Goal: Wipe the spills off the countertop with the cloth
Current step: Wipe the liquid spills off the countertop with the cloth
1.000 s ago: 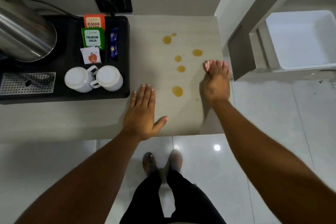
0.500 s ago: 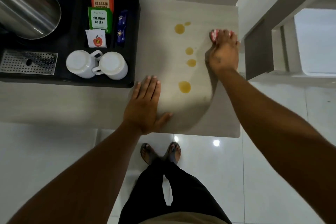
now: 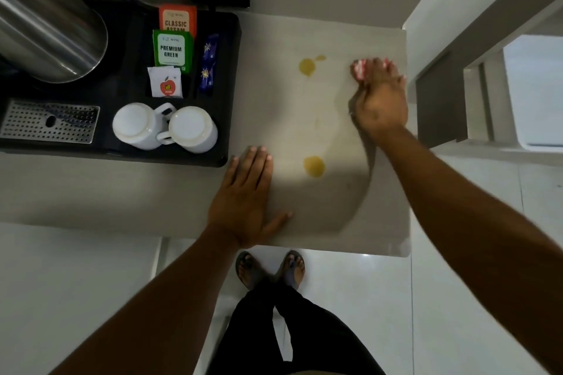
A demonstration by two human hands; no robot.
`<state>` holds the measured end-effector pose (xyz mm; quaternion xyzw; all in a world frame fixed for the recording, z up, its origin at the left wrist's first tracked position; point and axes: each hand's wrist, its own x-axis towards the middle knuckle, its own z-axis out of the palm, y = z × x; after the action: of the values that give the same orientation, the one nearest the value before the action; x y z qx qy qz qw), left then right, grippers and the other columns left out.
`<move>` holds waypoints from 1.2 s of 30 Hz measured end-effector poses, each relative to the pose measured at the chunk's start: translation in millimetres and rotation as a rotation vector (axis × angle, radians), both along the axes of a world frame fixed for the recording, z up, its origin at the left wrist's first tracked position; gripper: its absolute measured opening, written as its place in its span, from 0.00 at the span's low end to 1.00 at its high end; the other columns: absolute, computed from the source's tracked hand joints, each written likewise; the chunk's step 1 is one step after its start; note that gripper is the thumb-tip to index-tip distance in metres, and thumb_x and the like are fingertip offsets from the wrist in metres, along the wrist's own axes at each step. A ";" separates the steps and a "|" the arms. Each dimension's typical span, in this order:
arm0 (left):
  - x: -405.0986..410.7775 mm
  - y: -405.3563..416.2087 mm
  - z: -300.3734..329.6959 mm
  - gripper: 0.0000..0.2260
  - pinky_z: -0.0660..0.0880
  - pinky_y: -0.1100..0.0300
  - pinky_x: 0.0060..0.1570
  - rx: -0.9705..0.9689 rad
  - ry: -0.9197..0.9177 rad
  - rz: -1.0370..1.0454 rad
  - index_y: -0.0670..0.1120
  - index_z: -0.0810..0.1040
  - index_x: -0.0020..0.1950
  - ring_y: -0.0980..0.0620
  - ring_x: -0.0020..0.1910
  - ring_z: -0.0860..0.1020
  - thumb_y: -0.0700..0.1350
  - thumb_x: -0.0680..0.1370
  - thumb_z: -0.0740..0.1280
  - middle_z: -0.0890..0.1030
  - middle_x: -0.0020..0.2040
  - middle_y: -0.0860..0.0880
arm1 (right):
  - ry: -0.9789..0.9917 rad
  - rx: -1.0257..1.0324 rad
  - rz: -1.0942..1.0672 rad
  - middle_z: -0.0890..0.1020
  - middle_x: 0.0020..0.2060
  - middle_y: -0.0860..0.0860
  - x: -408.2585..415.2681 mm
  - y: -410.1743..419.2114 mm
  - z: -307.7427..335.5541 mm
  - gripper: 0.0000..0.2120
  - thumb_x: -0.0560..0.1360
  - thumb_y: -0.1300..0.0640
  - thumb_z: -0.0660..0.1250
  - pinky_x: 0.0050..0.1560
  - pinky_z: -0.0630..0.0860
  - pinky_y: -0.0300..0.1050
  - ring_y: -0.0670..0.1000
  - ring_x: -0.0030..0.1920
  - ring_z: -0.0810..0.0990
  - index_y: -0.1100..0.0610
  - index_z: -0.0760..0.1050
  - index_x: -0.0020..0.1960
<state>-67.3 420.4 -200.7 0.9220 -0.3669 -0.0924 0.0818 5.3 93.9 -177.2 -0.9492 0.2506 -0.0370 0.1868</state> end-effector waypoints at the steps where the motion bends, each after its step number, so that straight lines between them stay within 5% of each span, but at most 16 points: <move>1: -0.1 0.1 0.0 0.46 0.50 0.39 0.80 -0.002 0.003 0.001 0.39 0.52 0.82 0.41 0.84 0.46 0.71 0.78 0.55 0.53 0.84 0.38 | 0.002 0.009 -0.025 0.68 0.75 0.61 20.3 -7.9 3.6 0.27 0.77 0.59 0.58 0.80 0.50 0.56 0.63 0.78 0.59 0.56 0.64 0.76; 6: -0.1 0.2 -0.1 0.46 0.48 0.41 0.81 -0.021 0.043 0.009 0.40 0.51 0.83 0.43 0.84 0.46 0.70 0.77 0.56 0.52 0.85 0.41 | 0.007 0.007 0.221 0.73 0.70 0.60 90.3 34.4 11.4 0.24 0.71 0.61 0.58 0.77 0.58 0.56 0.63 0.75 0.64 0.55 0.73 0.66; 11: 0.4 -0.1 3.8 0.46 0.47 0.41 0.81 -0.003 0.034 0.017 0.40 0.51 0.83 0.43 0.84 0.45 0.71 0.77 0.57 0.53 0.84 0.40 | 0.007 -0.020 0.589 0.68 0.75 0.55 53.0 101.9 1.8 0.29 0.76 0.64 0.60 0.78 0.55 0.57 0.60 0.79 0.56 0.52 0.65 0.76; 18: 2.0 -1.5 5.4 0.45 0.50 0.40 0.81 -0.016 0.037 0.023 0.40 0.53 0.83 0.42 0.84 0.46 0.70 0.77 0.59 0.53 0.84 0.40 | -0.012 -0.022 0.260 0.68 0.76 0.58 24.6 4.2 -0.4 0.28 0.76 0.60 0.60 0.78 0.51 0.54 0.61 0.78 0.60 0.52 0.64 0.76; 25: 3.0 0.1 1.9 0.46 0.51 0.40 0.81 -0.070 0.042 0.044 0.38 0.52 0.82 0.41 0.84 0.49 0.69 0.77 0.59 0.55 0.84 0.38 | -0.076 -0.052 0.616 0.73 0.72 0.57 103.8 68.0 -2.9 0.21 0.80 0.57 0.57 0.77 0.57 0.55 0.64 0.76 0.64 0.53 0.73 0.71; 32: -7.1 6.2 1.6 0.49 0.50 0.43 0.82 -0.059 0.054 0.173 0.36 0.49 0.82 0.40 0.84 0.48 0.72 0.78 0.56 0.51 0.83 0.35 | 0.013 -0.008 0.882 0.63 0.79 0.55 -37.9 111.5 -8.3 0.31 0.77 0.64 0.60 0.79 0.50 0.56 0.58 0.81 0.54 0.52 0.62 0.79; 36: -8.8 7.3 0.7 0.48 0.49 0.42 0.82 -0.057 0.036 0.155 0.36 0.50 0.82 0.40 0.84 0.48 0.71 0.77 0.58 0.51 0.84 0.36 | 0.061 0.008 0.648 0.63 0.79 0.56 -119.8 38.7 0.8 0.32 0.75 0.63 0.61 0.80 0.50 0.58 0.59 0.80 0.55 0.53 0.62 0.79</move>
<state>-76.1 427.7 -200.0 0.9431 -0.2956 -0.0919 0.1217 -114.5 132.6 -176.4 -0.9794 -0.0590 0.0541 0.1851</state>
